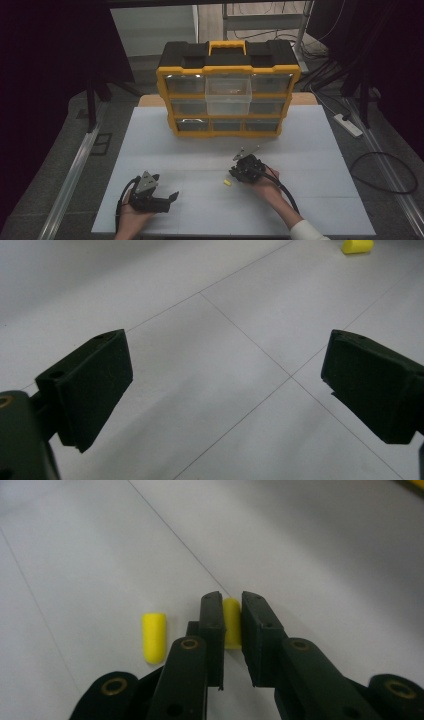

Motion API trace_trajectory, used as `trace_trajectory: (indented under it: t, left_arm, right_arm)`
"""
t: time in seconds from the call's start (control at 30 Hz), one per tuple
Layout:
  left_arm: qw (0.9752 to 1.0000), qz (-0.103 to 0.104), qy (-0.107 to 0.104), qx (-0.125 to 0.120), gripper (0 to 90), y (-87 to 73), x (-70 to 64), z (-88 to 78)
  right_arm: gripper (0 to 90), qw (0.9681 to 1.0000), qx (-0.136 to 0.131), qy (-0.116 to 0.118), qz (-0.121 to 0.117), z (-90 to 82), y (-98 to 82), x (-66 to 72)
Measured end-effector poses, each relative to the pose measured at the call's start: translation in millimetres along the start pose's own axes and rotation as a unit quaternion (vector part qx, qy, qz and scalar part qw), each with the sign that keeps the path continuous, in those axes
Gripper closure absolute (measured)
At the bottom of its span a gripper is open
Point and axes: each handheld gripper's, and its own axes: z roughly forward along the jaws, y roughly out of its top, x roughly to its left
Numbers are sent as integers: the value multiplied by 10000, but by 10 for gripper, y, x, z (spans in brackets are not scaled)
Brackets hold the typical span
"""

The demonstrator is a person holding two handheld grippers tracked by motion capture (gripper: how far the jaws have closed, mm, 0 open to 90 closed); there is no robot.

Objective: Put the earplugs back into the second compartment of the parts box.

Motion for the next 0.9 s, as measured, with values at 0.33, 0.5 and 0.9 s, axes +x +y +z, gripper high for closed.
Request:
trace_trajectory:
  t: [0.33, 0.5, 0.9]
  left_arm:
    - [10000, -5, -3, -11, 65, -1, -6, -5]
    - [10000, 13, 4, 7, 66, -1, -5, 0]
    - [10000, 9, 7, -10, 66, -1, -3, -3]
  right_arm:
    - [802, 9977, -662, 84, 107, -242, 36, 10]
    - [802, 9948, -1007, 132, 98, -400, 66, 25]
    - [802, 9858, -1623, 401, 137, -707, 151, 92]
